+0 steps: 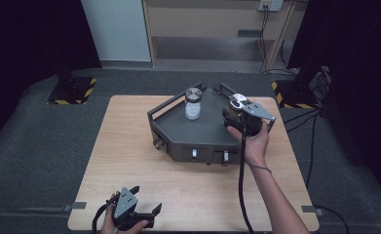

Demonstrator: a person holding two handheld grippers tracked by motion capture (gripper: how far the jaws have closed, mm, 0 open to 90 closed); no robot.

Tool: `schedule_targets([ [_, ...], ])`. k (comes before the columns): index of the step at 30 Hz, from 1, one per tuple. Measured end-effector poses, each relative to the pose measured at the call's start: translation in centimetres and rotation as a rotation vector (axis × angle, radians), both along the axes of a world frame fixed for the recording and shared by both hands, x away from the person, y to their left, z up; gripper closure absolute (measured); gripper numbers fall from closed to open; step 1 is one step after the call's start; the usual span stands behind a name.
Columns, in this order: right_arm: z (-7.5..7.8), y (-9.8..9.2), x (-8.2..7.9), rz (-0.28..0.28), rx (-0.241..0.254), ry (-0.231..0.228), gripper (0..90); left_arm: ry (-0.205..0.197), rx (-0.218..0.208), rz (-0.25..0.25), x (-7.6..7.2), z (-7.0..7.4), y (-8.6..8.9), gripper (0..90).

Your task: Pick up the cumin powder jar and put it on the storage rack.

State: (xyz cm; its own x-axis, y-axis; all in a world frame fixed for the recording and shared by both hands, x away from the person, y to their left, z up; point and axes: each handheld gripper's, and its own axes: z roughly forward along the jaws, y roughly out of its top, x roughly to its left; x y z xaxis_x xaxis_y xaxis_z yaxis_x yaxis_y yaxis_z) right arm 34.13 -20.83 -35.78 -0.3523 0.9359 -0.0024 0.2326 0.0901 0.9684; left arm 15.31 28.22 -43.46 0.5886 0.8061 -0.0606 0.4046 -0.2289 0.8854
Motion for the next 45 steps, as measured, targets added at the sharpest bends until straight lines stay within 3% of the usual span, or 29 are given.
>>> schedule_targets([
  [5, -0.7, 1.4, 2.2, -0.006, -0.064, 0.05, 30.7, 0.001, -0.001, -0.002, 0.1, 0.0, 0.0, 1.2],
  [12, -1.4, 2.2, 3.8, -0.011, -0.066, 0.076, 30.7, 0.001, -0.006, -0.002, 0.1, 0.0, 0.2, 1.2],
  [18, -1.1, 2.6, 4.1, -0.007, -0.089, 0.084, 30.7, 0.001, -0.01, -0.003, 0.2, -0.1, 0.3, 1.2],
  [24, -1.2, 2.1, 4.3, -0.007, -0.056, 0.098, 30.7, -0.002, -0.008, -0.004, 0.1, 0.0, 0.2, 1.2],
  [41, -1.1, 1.9, 4.4, -0.002, -0.047, 0.106, 30.4, -0.003, -0.003, 0.005, 0.2, -0.1, 0.4, 1.2],
  [45, -0.7, 1.9, 4.2, -0.002, -0.056, 0.111, 20.9, -0.001, -0.002, 0.011, 0.2, -0.1, 0.4, 1.2],
])
